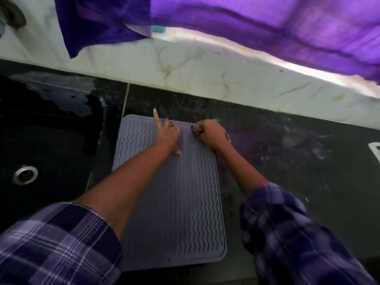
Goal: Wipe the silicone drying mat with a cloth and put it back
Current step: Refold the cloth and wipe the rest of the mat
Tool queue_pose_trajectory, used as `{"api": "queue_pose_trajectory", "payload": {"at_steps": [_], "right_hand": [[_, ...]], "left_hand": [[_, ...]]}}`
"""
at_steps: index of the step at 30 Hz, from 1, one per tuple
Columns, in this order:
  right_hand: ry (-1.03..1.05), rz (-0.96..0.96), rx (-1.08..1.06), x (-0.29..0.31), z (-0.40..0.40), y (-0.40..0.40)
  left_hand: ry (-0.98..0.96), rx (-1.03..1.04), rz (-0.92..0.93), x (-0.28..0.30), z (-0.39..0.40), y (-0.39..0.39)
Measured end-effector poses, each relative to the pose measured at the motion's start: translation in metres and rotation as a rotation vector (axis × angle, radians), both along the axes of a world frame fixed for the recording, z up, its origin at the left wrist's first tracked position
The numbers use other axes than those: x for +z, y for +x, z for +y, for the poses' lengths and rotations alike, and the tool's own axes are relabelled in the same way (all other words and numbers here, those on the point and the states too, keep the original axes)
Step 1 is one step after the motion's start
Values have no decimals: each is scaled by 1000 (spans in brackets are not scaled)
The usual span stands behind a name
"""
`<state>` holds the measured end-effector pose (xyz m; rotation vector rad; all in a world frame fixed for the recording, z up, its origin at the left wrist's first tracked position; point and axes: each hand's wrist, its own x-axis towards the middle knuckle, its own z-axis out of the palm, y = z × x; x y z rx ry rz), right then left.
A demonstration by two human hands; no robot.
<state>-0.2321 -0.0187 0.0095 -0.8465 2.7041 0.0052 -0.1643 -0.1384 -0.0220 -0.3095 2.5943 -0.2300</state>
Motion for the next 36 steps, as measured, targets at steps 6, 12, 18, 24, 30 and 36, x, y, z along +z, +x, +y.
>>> {"api": "queue_pose_trajectory", "payload": {"at_steps": [6,12,18,24,30,36], "right_hand": [[138,49,110,-6,26,67],[206,-276,177,26,27,30],[128,123,86,-10,-27,15],[186,-220,72,-9,61,116],[199,-355,172,21,56,111],[157,89,40,-8,21,96]], "left_hand": [[-7,-35,21,6,-3,-3],[45,-49,4,9,-7,3],[8,-50,-17,7,-7,3],[-61,-92,23,12,-4,7],[-111,-207,92,8,8,33],[1,-194,59,3,14,66]]}}
